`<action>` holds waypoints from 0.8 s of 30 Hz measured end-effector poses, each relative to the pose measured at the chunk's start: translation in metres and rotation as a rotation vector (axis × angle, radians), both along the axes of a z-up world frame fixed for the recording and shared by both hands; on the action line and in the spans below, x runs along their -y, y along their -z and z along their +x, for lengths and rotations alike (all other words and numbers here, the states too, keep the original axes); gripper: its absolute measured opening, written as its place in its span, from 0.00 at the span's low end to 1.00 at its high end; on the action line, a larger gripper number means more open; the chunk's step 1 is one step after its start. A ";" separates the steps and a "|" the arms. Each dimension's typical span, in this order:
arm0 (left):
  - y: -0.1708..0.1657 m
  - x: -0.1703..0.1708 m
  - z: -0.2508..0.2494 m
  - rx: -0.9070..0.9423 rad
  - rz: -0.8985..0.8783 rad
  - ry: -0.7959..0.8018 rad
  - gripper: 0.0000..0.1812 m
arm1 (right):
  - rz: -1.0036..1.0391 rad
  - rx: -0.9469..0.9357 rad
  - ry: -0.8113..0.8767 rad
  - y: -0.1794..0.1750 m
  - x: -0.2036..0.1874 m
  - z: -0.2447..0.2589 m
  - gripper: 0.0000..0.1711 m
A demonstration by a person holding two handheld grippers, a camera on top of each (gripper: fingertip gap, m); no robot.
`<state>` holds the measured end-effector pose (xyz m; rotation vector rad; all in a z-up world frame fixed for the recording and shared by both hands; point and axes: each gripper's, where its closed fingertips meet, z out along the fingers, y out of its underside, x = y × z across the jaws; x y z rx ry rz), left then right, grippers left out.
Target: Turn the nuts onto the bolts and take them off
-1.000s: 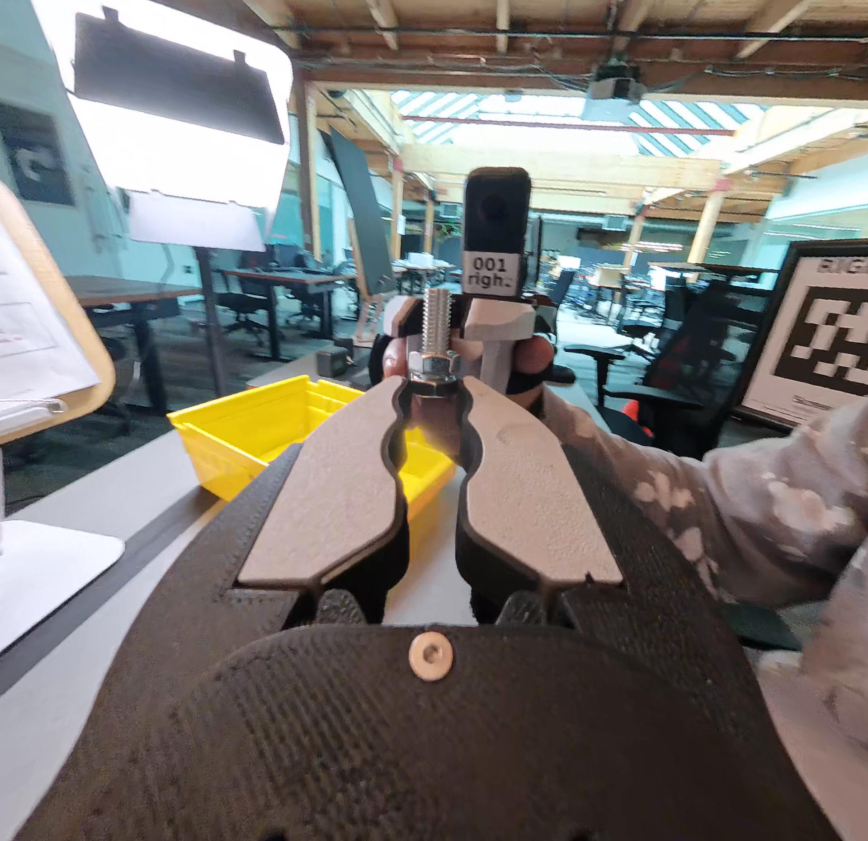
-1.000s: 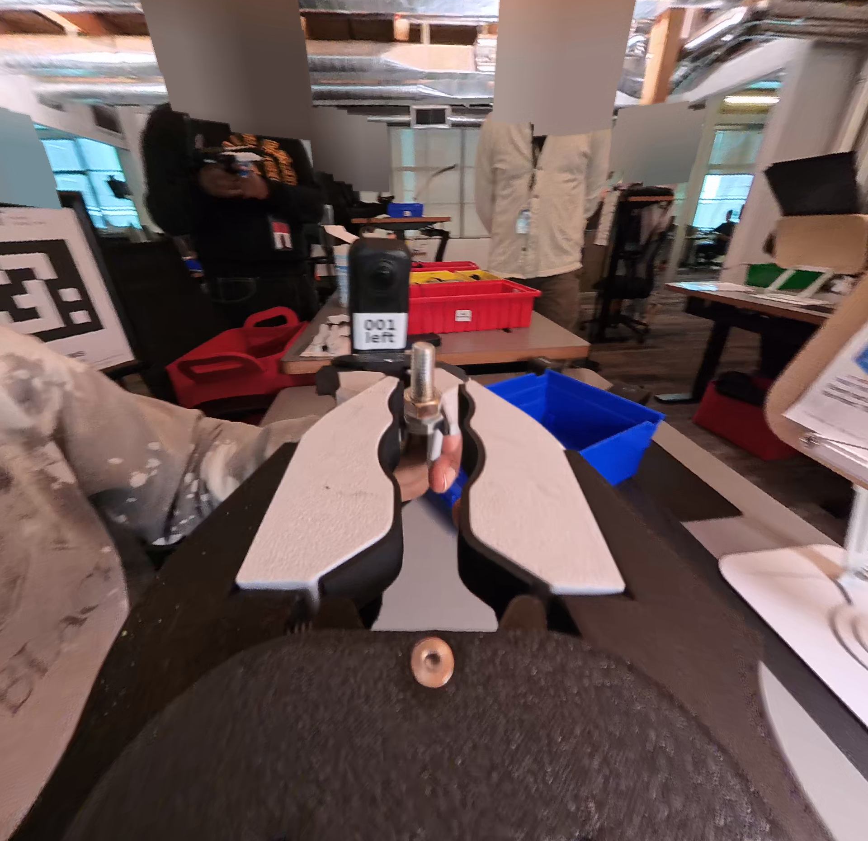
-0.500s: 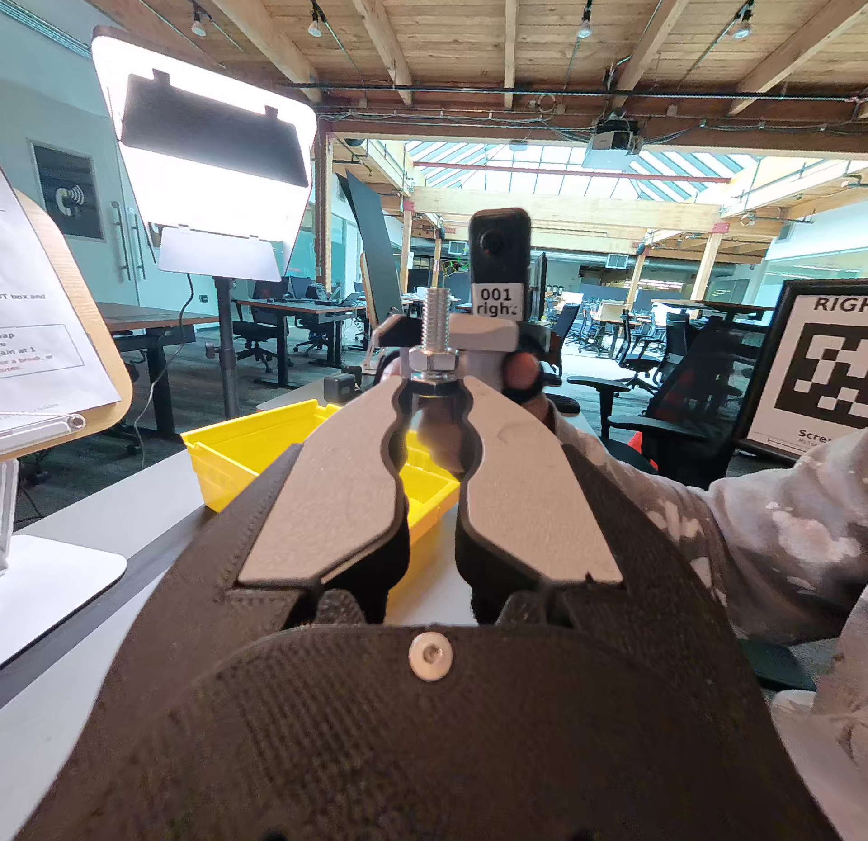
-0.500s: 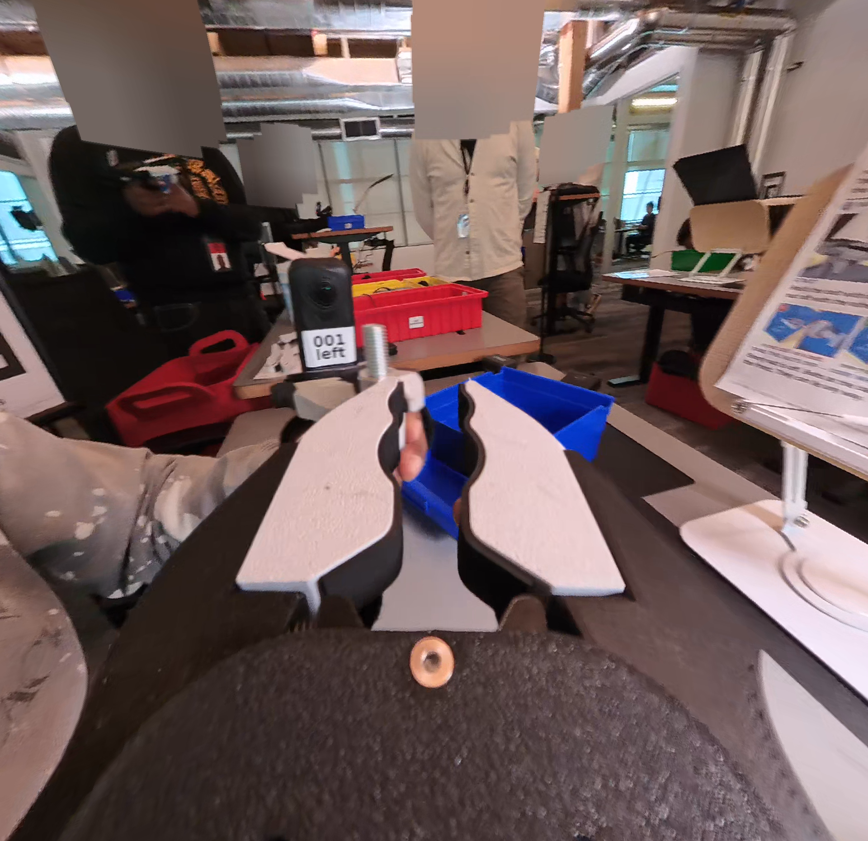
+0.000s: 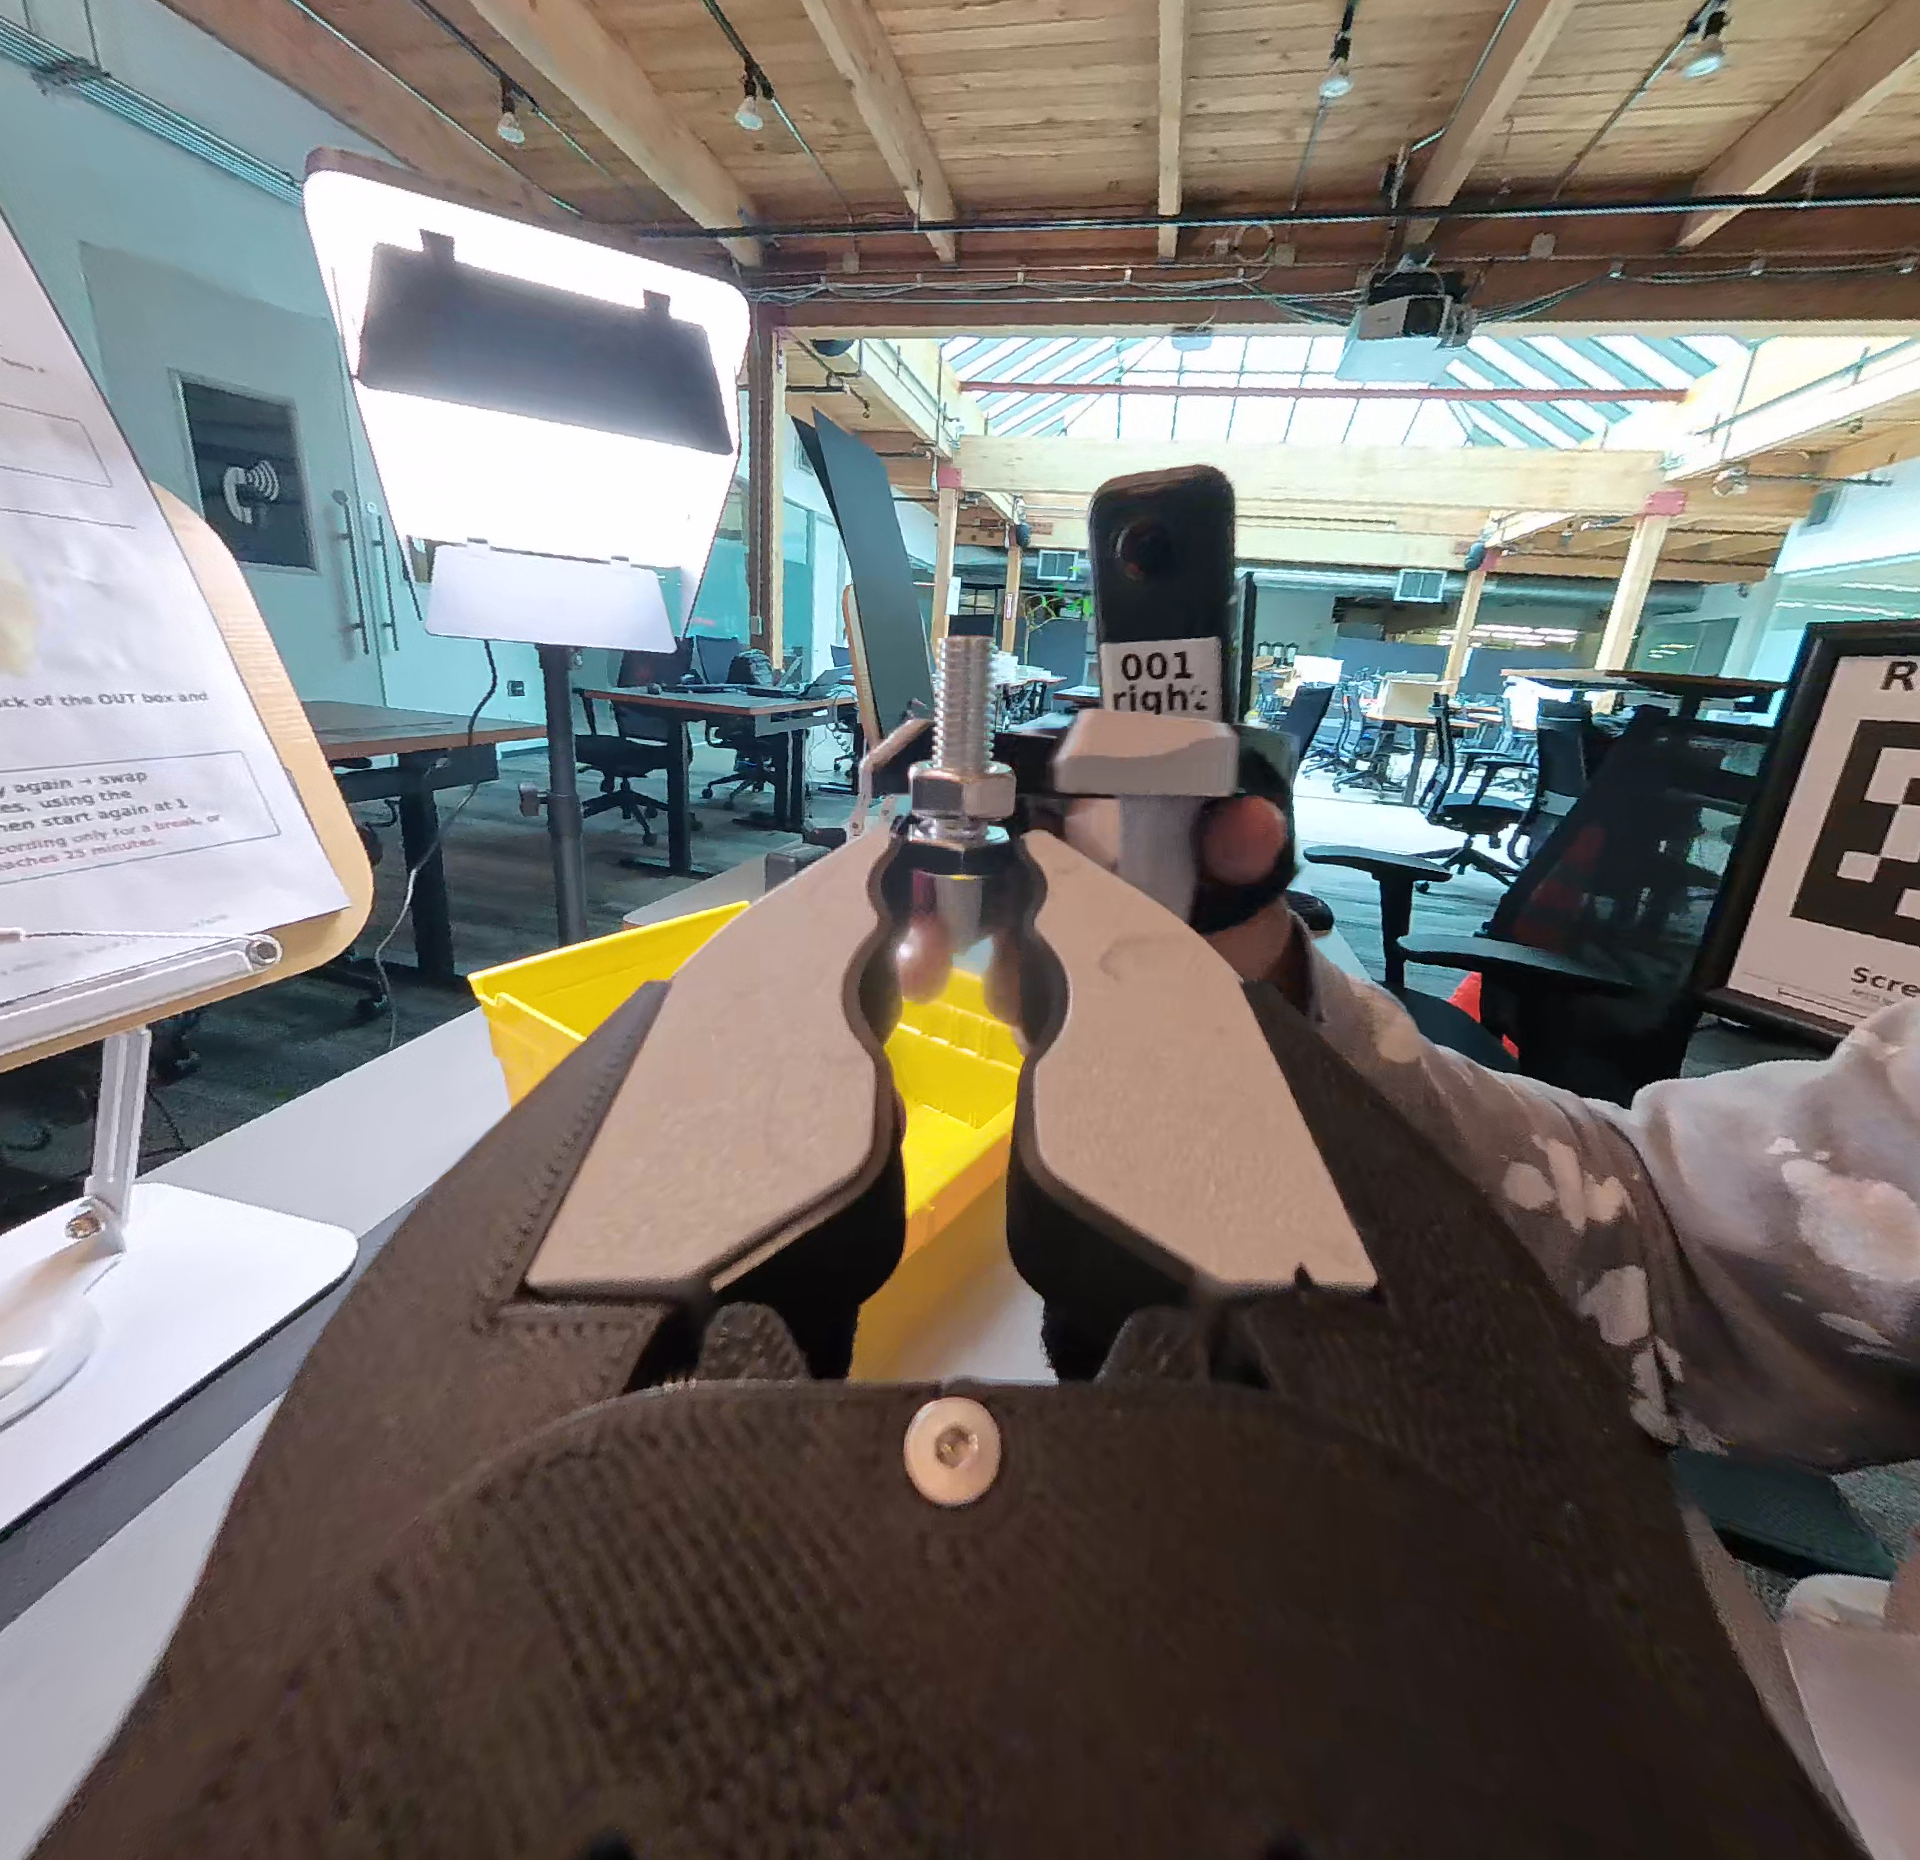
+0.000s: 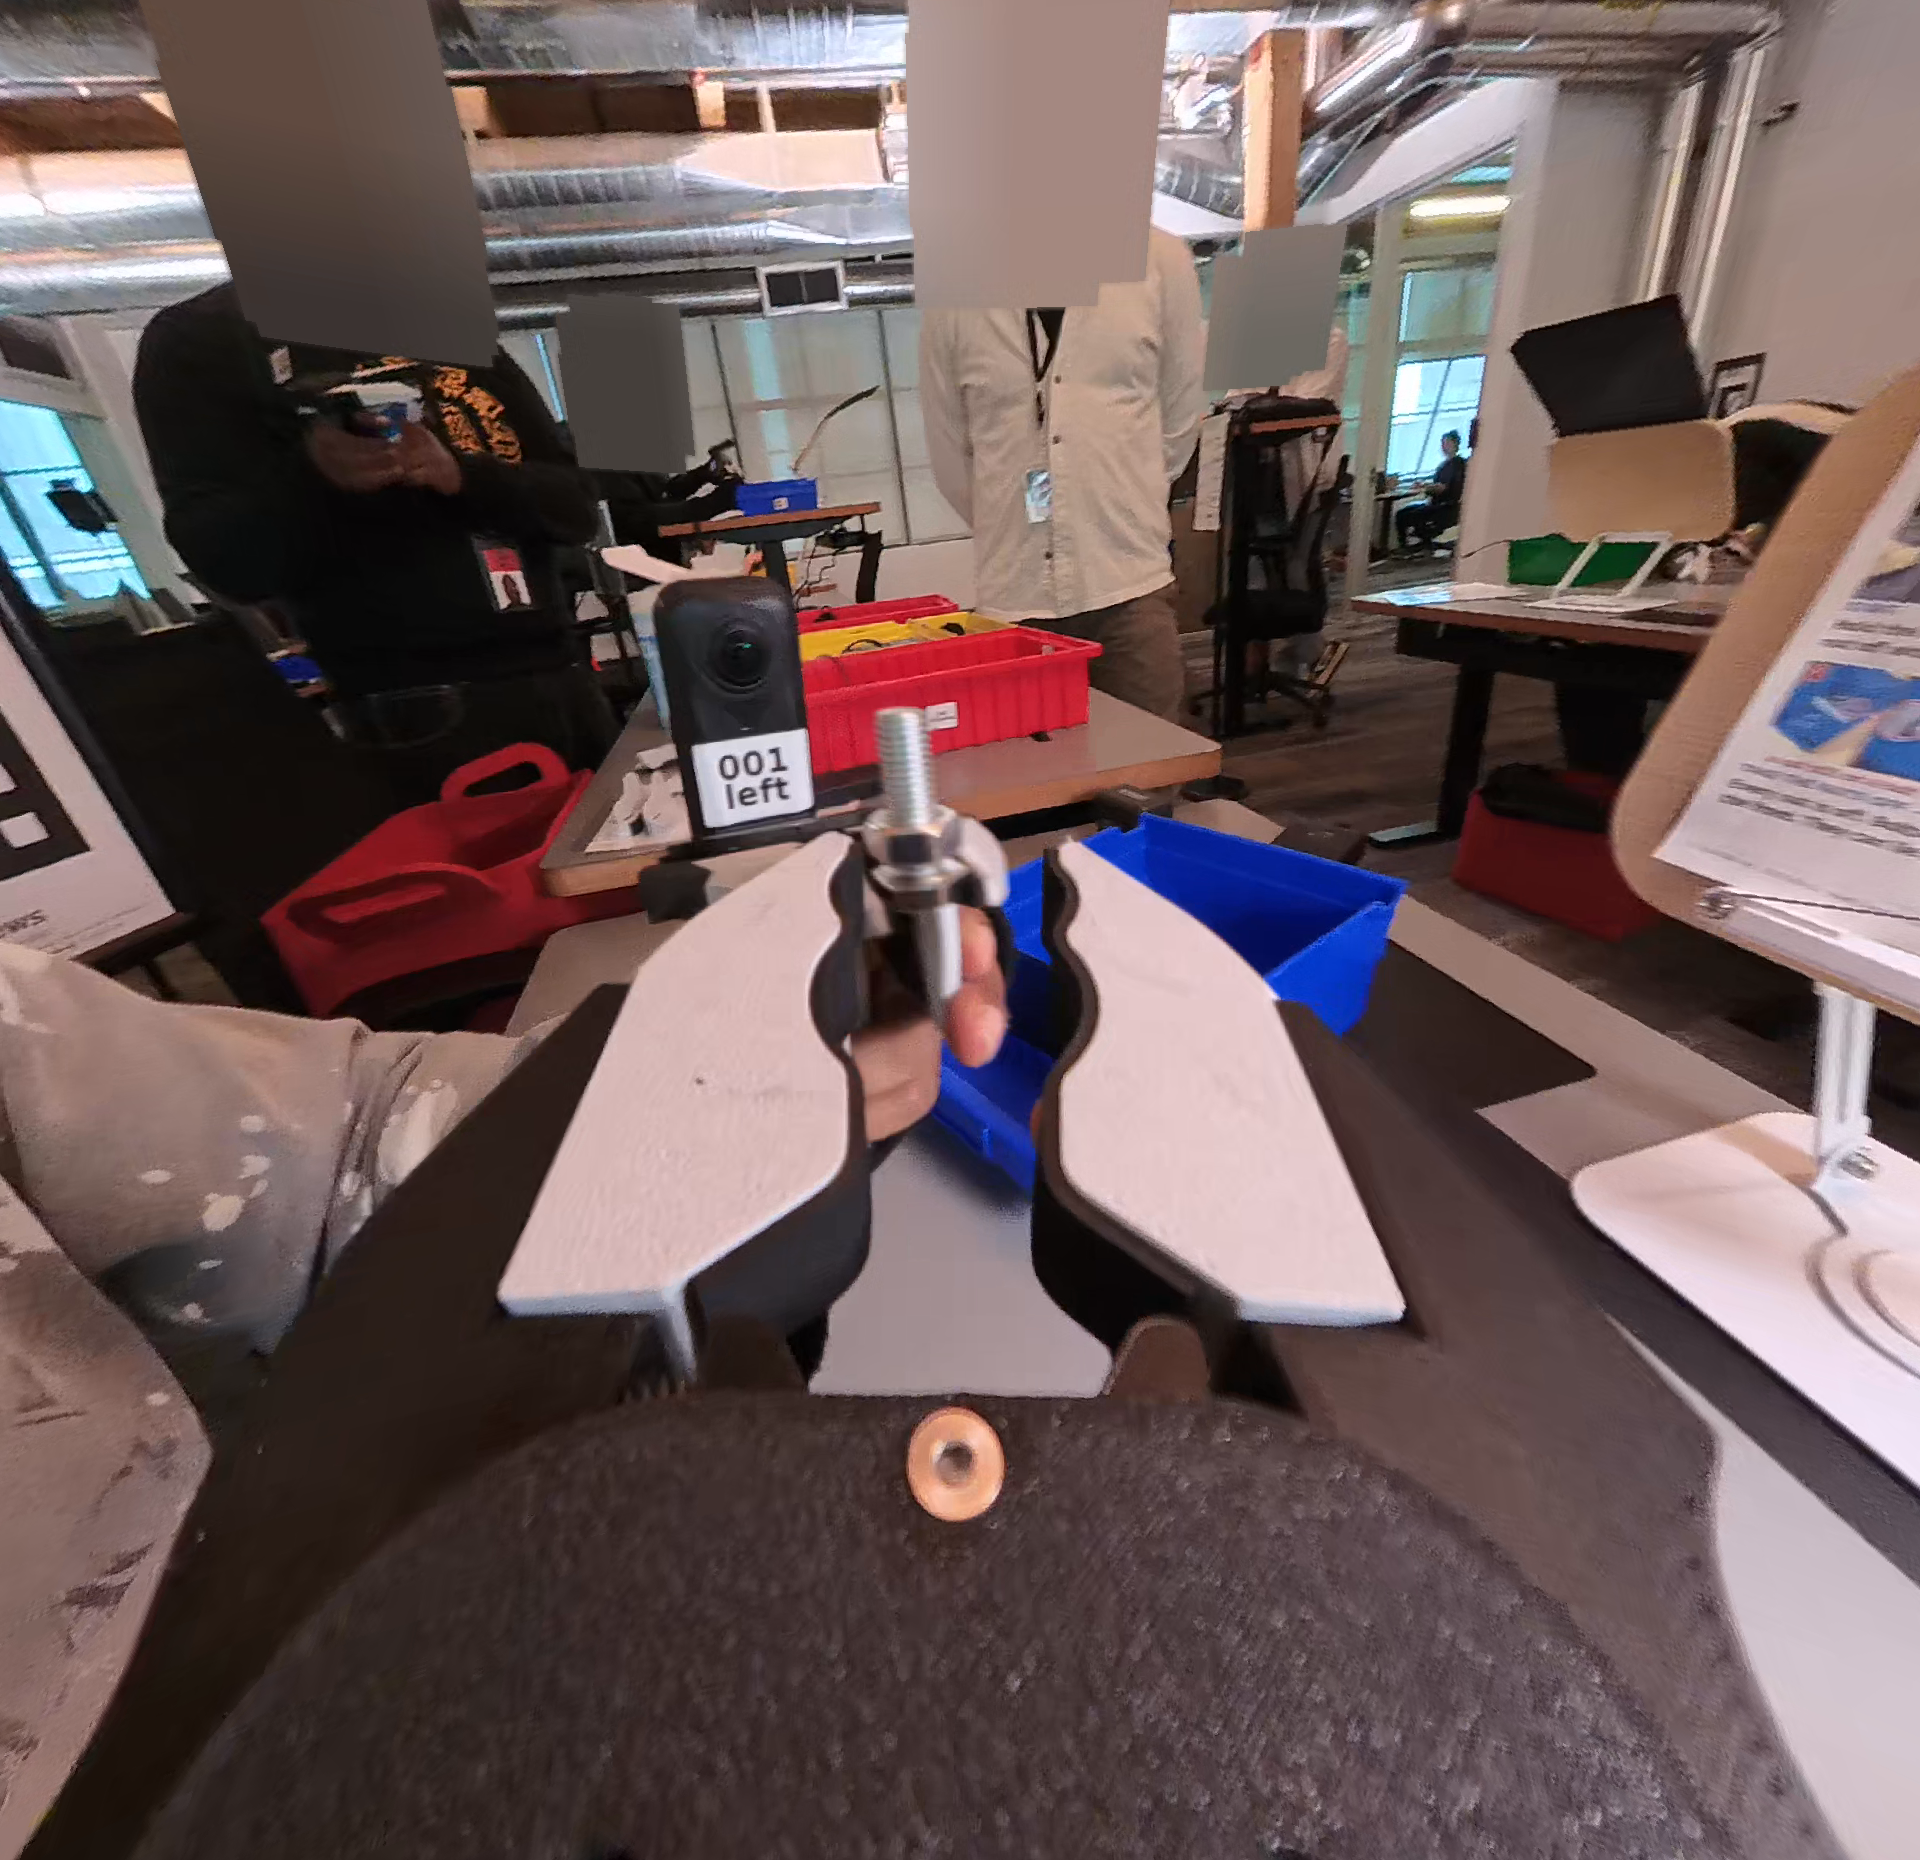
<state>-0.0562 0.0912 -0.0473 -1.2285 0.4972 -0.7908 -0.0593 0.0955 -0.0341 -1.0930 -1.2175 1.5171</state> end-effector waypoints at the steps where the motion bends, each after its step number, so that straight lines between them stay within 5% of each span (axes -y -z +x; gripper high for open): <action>1: 0.001 0.000 0.001 -0.006 0.000 -0.003 0.10 | 0.006 0.009 -0.005 0.001 0.005 -0.003 0.21; 4: -0.001 0.002 0.003 -0.013 0.009 0.004 0.10 | -0.003 0.018 0.028 0.003 0.000 -0.007 0.22; 6: -0.005 0.006 0.001 0.010 0.028 0.032 0.10 | -0.089 0.012 0.066 0.002 -0.016 -0.002 0.09; 8: -0.007 0.007 -0.001 -0.001 0.038 0.020 0.10 | -0.135 -0.039 0.094 -0.003 -0.032 0.007 0.08; 15: 0.001 0.000 0.002 -0.016 0.020 -0.004 0.10 | -0.048 0.019 0.011 0.001 0.006 -0.009 0.23; 18: -0.001 0.001 0.001 -0.016 0.031 -0.015 0.10 | -0.072 0.018 0.025 0.003 -0.001 -0.009 0.23; 21: -0.008 0.005 -0.005 0.008 0.048 -0.003 0.10 | -0.136 -0.034 0.118 -0.003 -0.029 0.002 0.11; 24: -0.009 0.005 -0.006 -0.006 0.054 -0.021 0.10 | -0.127 -0.017 0.094 -0.004 -0.024 0.003 0.17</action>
